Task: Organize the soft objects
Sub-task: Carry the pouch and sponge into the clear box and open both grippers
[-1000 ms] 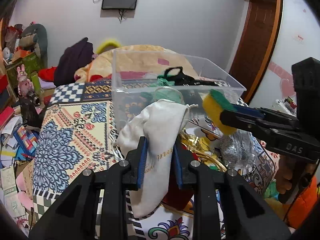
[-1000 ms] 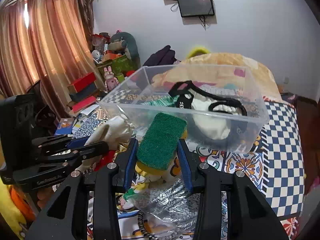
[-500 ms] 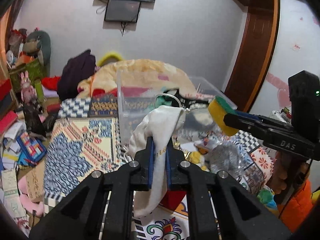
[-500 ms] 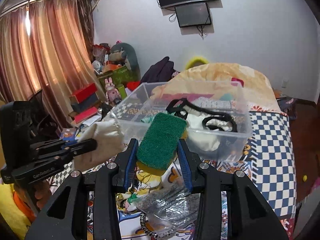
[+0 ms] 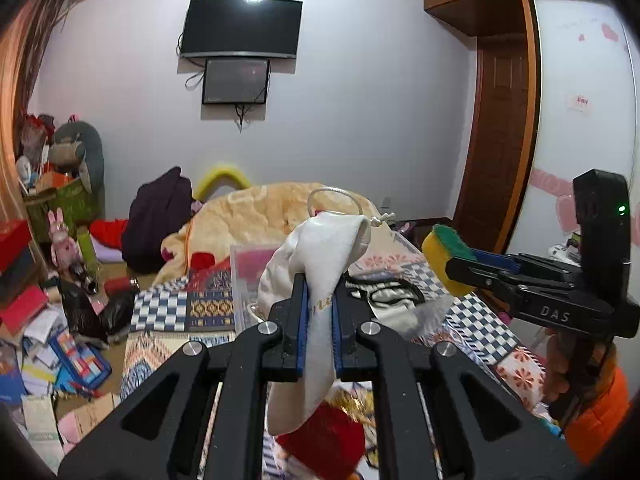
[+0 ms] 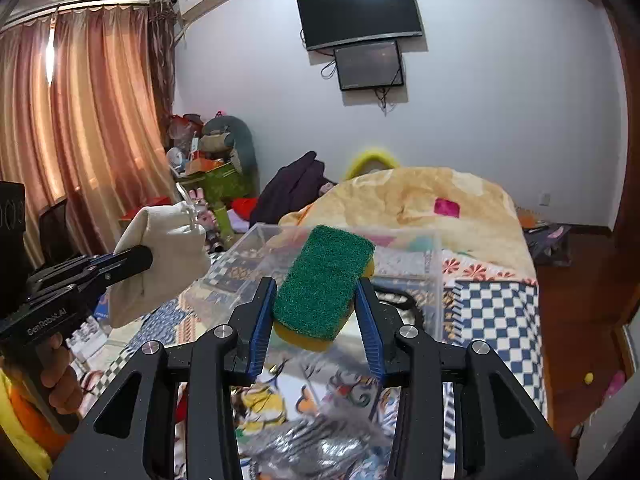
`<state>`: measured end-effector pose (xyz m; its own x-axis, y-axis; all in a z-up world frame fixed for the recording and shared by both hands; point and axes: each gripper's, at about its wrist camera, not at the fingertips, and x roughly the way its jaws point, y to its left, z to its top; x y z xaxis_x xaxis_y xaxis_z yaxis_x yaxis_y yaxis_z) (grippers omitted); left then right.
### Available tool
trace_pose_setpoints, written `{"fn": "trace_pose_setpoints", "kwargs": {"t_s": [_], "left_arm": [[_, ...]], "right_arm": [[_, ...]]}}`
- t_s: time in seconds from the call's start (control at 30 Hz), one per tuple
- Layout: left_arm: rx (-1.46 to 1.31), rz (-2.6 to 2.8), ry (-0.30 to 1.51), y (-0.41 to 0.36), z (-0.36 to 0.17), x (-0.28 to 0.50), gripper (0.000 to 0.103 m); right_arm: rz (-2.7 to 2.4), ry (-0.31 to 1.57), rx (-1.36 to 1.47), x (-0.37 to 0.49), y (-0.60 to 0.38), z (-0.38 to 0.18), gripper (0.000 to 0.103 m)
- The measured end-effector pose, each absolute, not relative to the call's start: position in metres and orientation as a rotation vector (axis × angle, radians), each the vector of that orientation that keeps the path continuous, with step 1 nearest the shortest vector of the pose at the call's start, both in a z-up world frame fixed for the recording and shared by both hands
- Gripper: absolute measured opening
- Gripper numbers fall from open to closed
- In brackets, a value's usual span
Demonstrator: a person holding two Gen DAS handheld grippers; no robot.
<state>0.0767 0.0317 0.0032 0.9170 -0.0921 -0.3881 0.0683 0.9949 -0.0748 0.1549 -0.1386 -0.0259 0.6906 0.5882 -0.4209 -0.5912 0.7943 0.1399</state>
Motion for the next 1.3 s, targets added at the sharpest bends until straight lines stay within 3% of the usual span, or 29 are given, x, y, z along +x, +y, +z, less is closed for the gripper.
{"fn": "trace_pose_setpoints", "kwargs": {"t_s": [0.57,0.93,1.0,1.13,1.3], "left_arm": [[-0.055,-0.065,0.561,0.029,-0.041,0.161,0.009],[-0.012,-0.081,0.616,0.018,-0.057,0.174,0.012],[-0.005,-0.088,0.620,0.017,-0.058,0.174,0.020],[0.006,-0.105,0.623,0.013,-0.059,0.171,0.032],[-0.034,-0.116,0.611,0.019,-0.053,0.164,0.049]], "right_arm": [[0.563,0.567,-0.087,0.205,-0.121,-0.055,0.037],[0.517,0.631,-0.107,0.217,-0.115,-0.071,0.039],[0.515,0.638,-0.119,0.216,-0.113,-0.072,0.041],[0.515,0.632,-0.123,0.213,-0.112,-0.072,0.062],[0.520,0.598,-0.140,0.201,-0.114,-0.064,0.071]]}}
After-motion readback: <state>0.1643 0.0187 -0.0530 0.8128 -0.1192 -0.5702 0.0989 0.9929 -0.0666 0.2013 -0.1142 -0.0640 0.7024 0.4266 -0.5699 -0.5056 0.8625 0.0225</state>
